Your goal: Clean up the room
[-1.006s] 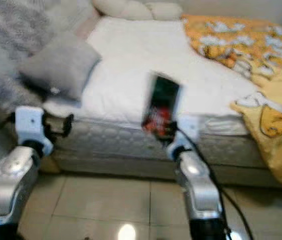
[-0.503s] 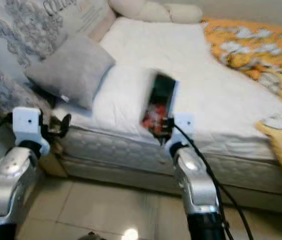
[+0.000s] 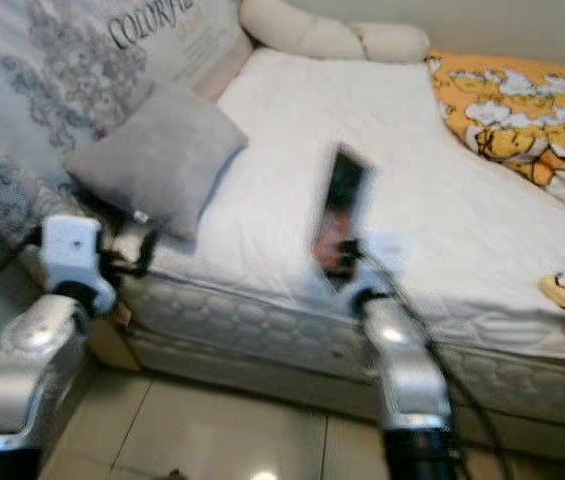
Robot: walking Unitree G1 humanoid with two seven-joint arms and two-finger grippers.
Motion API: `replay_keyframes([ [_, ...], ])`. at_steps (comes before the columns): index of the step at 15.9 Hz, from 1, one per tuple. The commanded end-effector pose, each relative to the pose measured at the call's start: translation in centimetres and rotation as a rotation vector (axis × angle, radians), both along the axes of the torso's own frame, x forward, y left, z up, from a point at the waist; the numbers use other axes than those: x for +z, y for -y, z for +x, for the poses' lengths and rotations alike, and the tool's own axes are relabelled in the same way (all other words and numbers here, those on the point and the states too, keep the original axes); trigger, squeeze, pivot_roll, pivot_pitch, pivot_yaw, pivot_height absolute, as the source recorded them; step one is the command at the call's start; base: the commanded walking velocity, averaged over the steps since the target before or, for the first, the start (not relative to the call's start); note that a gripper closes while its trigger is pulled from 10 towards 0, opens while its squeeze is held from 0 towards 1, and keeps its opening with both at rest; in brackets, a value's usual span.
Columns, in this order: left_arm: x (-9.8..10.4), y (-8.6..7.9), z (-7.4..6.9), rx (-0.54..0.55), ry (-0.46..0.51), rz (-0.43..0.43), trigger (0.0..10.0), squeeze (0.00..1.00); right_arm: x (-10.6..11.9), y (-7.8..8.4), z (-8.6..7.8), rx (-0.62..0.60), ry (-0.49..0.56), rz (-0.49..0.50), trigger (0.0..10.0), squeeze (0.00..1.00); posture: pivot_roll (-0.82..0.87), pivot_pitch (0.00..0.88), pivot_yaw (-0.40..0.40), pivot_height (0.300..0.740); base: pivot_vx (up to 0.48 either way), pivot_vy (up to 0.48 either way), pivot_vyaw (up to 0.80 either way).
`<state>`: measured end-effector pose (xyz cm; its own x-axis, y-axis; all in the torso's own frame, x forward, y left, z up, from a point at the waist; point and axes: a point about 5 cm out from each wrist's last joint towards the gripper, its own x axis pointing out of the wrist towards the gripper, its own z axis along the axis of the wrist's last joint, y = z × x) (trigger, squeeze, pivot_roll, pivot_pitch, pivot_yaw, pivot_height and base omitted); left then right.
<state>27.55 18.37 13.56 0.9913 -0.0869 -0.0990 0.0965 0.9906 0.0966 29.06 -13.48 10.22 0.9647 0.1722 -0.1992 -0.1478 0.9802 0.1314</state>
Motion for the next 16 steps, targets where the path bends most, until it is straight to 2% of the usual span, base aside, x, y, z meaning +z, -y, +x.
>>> replay_keyframes([
  [1,0.15,0.69,0.06,-0.023,0.005,-0.007,10.0,0.0,1.03,1.11,0.34,-0.033,0.048,-0.013,10.0,0.0,0.02,0.0,-0.012,0.74,0.39,0.0,0.0],
  [16,-0.24,0.59,-0.51,-0.023,-0.011,-0.011,10.0,0.0,0.76,0.53,0.15,0.016,0.028,-0.003,10.0,0.0,0.02,0.0,-0.021,0.74,0.392,0.0,0.0],
])
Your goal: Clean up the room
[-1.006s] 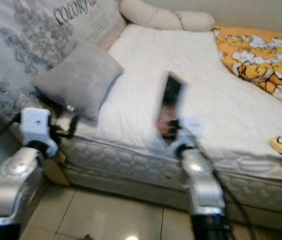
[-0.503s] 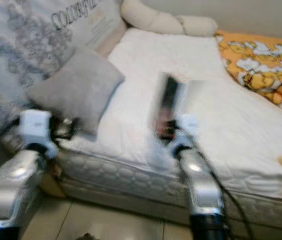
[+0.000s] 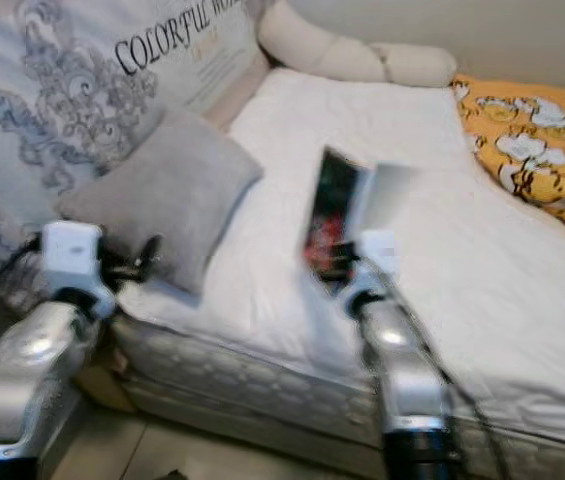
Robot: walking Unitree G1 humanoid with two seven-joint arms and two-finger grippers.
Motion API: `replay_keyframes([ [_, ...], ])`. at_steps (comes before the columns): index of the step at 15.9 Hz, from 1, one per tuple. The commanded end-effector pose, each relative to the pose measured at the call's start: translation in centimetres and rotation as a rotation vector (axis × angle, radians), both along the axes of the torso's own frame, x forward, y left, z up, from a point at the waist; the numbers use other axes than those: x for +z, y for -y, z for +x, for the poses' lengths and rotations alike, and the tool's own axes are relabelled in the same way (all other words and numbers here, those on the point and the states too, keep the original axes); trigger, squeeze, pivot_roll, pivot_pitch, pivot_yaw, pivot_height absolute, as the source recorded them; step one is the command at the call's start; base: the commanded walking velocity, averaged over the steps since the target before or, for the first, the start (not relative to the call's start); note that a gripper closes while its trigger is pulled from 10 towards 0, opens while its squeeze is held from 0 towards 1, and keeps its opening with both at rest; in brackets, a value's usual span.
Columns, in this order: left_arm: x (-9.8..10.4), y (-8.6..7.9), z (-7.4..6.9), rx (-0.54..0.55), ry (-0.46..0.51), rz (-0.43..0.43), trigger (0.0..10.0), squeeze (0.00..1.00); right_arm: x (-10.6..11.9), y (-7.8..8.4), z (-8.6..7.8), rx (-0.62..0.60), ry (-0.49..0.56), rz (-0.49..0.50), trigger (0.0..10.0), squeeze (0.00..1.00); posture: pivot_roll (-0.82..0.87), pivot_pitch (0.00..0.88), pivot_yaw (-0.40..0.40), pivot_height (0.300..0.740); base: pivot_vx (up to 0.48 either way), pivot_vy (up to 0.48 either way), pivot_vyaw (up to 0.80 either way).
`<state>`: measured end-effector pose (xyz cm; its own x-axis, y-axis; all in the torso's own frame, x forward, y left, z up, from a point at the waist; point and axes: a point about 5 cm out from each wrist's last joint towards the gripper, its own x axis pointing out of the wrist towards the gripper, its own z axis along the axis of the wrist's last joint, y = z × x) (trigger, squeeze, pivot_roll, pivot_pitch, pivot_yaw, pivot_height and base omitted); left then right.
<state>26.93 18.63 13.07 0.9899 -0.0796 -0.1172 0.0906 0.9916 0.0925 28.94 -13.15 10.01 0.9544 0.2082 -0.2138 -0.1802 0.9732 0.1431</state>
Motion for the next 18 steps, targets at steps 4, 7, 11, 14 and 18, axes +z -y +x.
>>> replay_keyframes([
  [4,0.33,0.87,0.2,-0.037,0.008,-0.002,10.0,0.0,0.96,0.76,0.3,-0.021,0.042,-0.006,10.0,0.0,0.02,0.0,-0.018,0.74,0.384,0.0,0.0],
  [7,0.33,0.93,0.2,-0.041,0.008,-0.001,10.0,0.0,0.9,0.68,0.32,-0.017,0.042,-0.006,10.0,0.0,0.03,0.0,-0.018,0.74,0.377,0.0,0.0],
  [11,0.32,1.03,0.2,-0.045,0.008,0.0,10.0,0.0,0.86,0.66,0.33,-0.014,0.041,-0.006,10.0,0.0,0.03,0.0,-0.018,0.74,0.375,0.0,0.0],
  [14,0.32,1.03,0.2,-0.045,0.008,0.0,10.0,0.0,0.86,0.66,0.33,-0.014,0.041,-0.006,10.0,0.0,0.03,0.0,-0.018,0.74,0.375,0.0,0.0],
  [18,0.32,1.03,0.2,-0.045,0.008,0.0,10.0,0.0,0.86,0.66,0.33,-0.014,0.041,-0.006,10.0,0.0,0.03,0.0,-0.018,0.74,0.375,0.0,0.0],
])
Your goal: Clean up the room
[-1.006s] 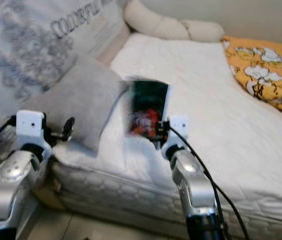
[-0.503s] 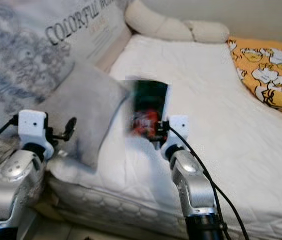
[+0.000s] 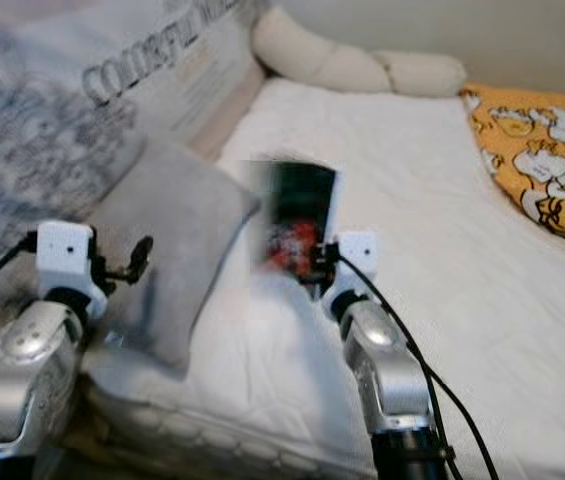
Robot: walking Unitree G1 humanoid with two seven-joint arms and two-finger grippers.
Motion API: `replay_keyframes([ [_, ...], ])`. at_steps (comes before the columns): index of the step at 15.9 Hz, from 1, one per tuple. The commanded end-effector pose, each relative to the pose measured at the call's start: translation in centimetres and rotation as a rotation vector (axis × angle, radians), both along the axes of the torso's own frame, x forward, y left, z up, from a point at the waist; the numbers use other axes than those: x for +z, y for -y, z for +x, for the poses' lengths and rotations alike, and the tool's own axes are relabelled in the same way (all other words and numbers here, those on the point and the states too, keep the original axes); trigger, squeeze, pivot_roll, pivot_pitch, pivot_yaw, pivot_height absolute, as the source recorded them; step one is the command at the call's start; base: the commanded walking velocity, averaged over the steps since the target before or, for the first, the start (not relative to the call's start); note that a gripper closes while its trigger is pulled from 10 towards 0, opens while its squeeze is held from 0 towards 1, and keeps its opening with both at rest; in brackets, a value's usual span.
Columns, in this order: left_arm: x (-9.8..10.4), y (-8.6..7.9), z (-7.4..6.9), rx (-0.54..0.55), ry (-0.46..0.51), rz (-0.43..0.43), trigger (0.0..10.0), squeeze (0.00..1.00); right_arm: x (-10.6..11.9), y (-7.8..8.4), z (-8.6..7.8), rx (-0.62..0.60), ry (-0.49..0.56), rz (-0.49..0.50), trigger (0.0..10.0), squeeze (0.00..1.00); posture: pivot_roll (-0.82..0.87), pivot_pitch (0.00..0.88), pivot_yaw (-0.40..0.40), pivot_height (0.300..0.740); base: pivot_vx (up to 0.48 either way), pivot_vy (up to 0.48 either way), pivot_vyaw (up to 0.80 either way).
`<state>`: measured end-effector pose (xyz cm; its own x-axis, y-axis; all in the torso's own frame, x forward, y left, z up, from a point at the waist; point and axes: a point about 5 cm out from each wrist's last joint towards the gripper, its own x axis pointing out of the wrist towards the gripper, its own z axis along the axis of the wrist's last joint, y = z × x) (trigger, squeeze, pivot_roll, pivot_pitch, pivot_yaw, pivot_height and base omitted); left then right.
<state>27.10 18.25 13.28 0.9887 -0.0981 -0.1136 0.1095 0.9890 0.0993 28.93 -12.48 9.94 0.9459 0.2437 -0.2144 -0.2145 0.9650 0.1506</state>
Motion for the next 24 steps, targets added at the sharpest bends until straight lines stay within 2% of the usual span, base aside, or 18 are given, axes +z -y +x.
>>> replay_keyframes([
  [1,0.1,0.6,0.0,-0.026,0.003,-0.007,10.0,0.0,0.9,1.3,0.3,-0.05,0.043,-0.013,10.0,0.0,0.03,0.0,-0.018,0.74,0.375,0.0,0.0],
  [7,0.1,0.6,0.0,-0.026,0.003,-0.007,10.0,0.0,0.9,1.3,0.3,-0.05,0.043,-0.013,10.0,0.0,0.03,0.0,-0.018,0.74,0.375,0.0,0.0],
  [9,0.0,2.5,-0.7,-0.226,-0.033,0.021,10.0,0.0,1.3,-0.3,2.1,0.009,0.008,0.043,10.0,0.0,0.04,0.0,-0.021,0.74,0.0,0.0,0.0],
  [13,0.1,1.9,-0.5,-0.19,-0.032,0.021,10.0,0.0,1.0,-0.3,1.7,0.01,0.002,0.045,10.0,0.0,0.04,0.0,-0.017,0.74,0.0,0.0,0.0],
  [24,0.1,2.2,-0.3,-0.226,-0.055,0.026,10.0,0.0,1.0,-0.3,2.2,0.026,-0.014,0.056,10.0,0.0,0.04,0.0,-0.006,0.74,0.0,0.0,0.0],
])
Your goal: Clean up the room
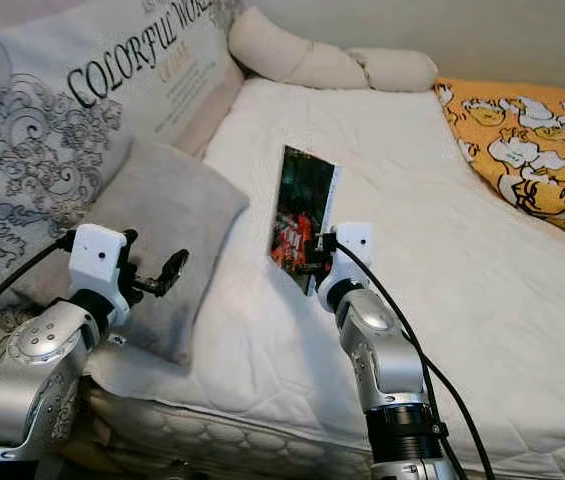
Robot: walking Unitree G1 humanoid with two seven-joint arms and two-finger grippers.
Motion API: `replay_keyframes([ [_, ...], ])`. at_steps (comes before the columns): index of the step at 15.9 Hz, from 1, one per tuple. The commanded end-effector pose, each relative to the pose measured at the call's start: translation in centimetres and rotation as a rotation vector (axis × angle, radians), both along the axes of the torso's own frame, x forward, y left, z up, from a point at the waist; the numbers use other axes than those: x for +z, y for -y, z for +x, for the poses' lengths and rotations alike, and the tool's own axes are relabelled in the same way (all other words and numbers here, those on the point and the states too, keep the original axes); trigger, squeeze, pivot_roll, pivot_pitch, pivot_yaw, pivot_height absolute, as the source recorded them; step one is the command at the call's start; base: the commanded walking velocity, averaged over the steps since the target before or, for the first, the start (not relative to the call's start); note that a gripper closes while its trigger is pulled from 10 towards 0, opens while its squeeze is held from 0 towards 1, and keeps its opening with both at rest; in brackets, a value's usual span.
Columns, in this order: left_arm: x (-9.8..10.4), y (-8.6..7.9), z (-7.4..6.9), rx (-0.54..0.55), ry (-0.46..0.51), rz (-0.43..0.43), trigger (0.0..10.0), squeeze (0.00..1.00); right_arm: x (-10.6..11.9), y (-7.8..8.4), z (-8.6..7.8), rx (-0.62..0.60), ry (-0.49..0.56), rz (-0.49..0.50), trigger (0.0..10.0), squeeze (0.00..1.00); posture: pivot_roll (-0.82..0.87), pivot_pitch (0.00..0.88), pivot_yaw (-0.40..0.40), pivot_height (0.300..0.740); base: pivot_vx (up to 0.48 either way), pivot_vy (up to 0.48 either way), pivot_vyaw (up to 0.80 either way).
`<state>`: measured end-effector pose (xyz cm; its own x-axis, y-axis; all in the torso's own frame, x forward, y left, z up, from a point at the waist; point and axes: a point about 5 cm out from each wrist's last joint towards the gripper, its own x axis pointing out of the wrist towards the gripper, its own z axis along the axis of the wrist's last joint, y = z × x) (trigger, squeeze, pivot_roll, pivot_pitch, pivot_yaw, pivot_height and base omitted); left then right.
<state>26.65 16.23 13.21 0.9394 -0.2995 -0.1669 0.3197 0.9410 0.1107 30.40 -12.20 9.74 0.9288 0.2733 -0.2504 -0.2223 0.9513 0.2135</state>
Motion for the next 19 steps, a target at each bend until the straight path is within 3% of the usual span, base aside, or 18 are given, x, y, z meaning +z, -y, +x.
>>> replay_keyframes([
  [1,0.1,0.2,0.1,-0.018,-0.005,0.003,10.0,0.0,1.3,0.0,0.7,0.012,0.037,0.008,10.0,0.0,0.04,0.0,-0.006,0.74,0.0,0.0,0.0],
  [6,0.2,1.3,-0.4,-0.167,-0.055,-0.056,10.0,0.0,1.6,-0.2,1.0,0.087,-0.107,0.229,10.0,0.0,0.04,0.0,-0.004,0.74,0.0,0.0,0.0],
  [9,0.1,1.6,-1.0,-0.285,-0.108,-0.051,10.0,0.0,1.0,-0.5,1.1,0.147,-0.294,0.438,10.0,0.0,0.04,0.0,0.001,0.74,0.0,0.0,0.0],
  [10,0.2,1.7,-1.1,-0.328,-0.128,-0.053,10.0,0.0,0.8,-0.7,1.1,0.178,-0.367,0.552,10.0,0.0,0.05,0.0,0.004,0.74,0.0,0.0,0.0],
  [12,0.2,1.8,-1.2,-0.368,-0.147,-0.05,10.0,0.0,-0.1,-0.7,1.0,0.202,-0.448,0.662,10.0,0.0,0.05,0.0,0.008,0.74,0.0,0.0,0.0],
  [14,0.5,1.9,-1.1,-0.397,-0.158,-0.042,10.0,0.0,-1.8,-0.6,0.7,0.215,-0.54,0.707,10.0,0.0,0.05,0.0,0.015,0.74,0.0,0.0,0.0],
  [17,0.8,2.1,-1.0,-0.432,-0.162,-0.028,10.0,0.0,-3.0,-0.1,1.1,0.209,-0.58,0.786,10.0,0.0,0.07,0.0,0.031,0.74,0.0,0.0,0.0],
  [19,1.0,2.2,-1.0,-0.453,-0.166,-0.016,10.0,0.0,-4.2,0.5,1.3,0.17,-0.606,0.741,10.0,0.0,0.07,0.0,0.038,0.74,0.0,0.0,0.0],
])
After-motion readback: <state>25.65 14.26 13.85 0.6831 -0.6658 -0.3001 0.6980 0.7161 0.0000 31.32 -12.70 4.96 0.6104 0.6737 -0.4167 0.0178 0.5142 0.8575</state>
